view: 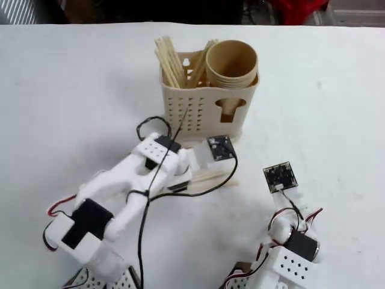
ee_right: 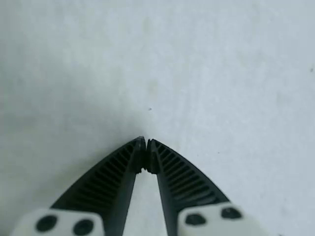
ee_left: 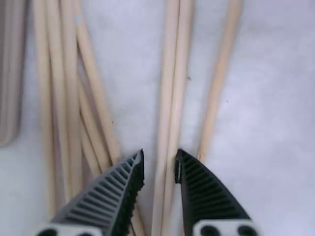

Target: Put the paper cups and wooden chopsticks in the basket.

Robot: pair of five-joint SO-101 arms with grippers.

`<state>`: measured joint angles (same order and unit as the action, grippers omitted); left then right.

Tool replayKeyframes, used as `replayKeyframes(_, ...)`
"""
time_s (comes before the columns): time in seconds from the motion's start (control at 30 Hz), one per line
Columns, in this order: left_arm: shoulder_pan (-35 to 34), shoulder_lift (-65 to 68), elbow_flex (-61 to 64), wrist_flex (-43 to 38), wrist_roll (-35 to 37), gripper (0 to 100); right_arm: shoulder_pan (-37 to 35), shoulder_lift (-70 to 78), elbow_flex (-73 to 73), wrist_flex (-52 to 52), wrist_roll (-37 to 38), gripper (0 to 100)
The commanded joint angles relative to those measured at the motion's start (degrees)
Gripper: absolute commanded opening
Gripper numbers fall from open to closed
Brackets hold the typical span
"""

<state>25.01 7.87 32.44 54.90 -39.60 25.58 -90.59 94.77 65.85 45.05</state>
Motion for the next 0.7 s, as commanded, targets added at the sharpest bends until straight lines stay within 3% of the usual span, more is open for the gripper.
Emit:
replayKeyframes(0.0,-0.8,1.5,-4.1,0.7,-0.6,7,0.4,-0.4,-0.2,0.4,-0.1,1.7)
replayKeyframes(0.1,-0.8,1.6,-4.2,0.9,-0.6,3,0.4,-0.4,-0.2,0.4,-0.1,1.7)
replayKeyframes(0.37,-0.9,1.1,-4.4,1.4,-0.6,2,0.4,-0.4,-0.2,0.4,-0.1,1.7)
replayKeyframes(0.67,-0.8,-9.9,-16.8,19.5,-0.6,2,0.4,-0.4,-0.2,0.4,-0.1,1.7)
